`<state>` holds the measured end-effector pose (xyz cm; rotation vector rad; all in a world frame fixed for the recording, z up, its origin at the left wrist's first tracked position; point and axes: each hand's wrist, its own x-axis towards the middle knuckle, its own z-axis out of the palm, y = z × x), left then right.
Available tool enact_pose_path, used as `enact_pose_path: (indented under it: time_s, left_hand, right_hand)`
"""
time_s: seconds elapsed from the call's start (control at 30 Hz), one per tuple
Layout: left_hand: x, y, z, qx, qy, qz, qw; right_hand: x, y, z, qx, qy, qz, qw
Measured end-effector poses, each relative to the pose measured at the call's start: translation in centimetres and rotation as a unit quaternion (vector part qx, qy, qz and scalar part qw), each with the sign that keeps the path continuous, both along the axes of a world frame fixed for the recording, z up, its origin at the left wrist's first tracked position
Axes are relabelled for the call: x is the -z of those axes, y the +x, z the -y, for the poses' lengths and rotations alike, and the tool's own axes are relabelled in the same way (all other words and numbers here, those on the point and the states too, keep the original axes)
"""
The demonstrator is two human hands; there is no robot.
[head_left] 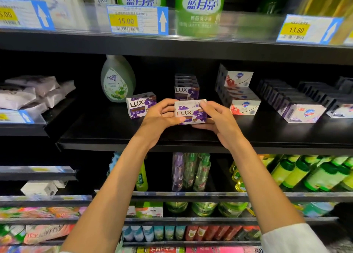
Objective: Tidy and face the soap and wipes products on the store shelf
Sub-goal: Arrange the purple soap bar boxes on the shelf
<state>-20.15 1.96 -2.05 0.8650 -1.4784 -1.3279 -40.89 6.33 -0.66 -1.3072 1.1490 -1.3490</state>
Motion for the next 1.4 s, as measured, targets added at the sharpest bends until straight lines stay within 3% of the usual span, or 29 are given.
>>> enact_pose_path:
  time_s: [0.13, 0.37, 0.77, 1.13, 1.4]
  left_hand:
    - [-0.1, -0.01, -0.11, 0.012, -0.003, 0.005, 1.0]
    - [-0.91, -0.03, -0.36, 0.08, 0.053, -0.058, 0.994]
    - [-0.33, 0.16, -0.53, 0.029, 0.015, -0.071, 0.997]
    - [-0.87, 0.42, -0.41, 0.085, 0.066, -0.076, 0.991]
    - [-0.6, 0.48, -0.34, 0.045, 0.06, -0.073, 0.995]
  right_hand:
    - [0.19, -0.42, -0.02, -0.002, -0.006, 0.009, 1.0]
    - [0.65, -0.79, 0.07, -0.007, -0.056, 0.018, 0.998]
    - [0.61, -0.67, 0.67, -0.053, 0.013, 0.038, 0.998]
    - [0.72, -0.77, 0.18, -0.026, -0.049, 0.014, 0.998]
    - [0.8, -0.7, 0.25, -0.06, -0.033, -0.019, 0.997]
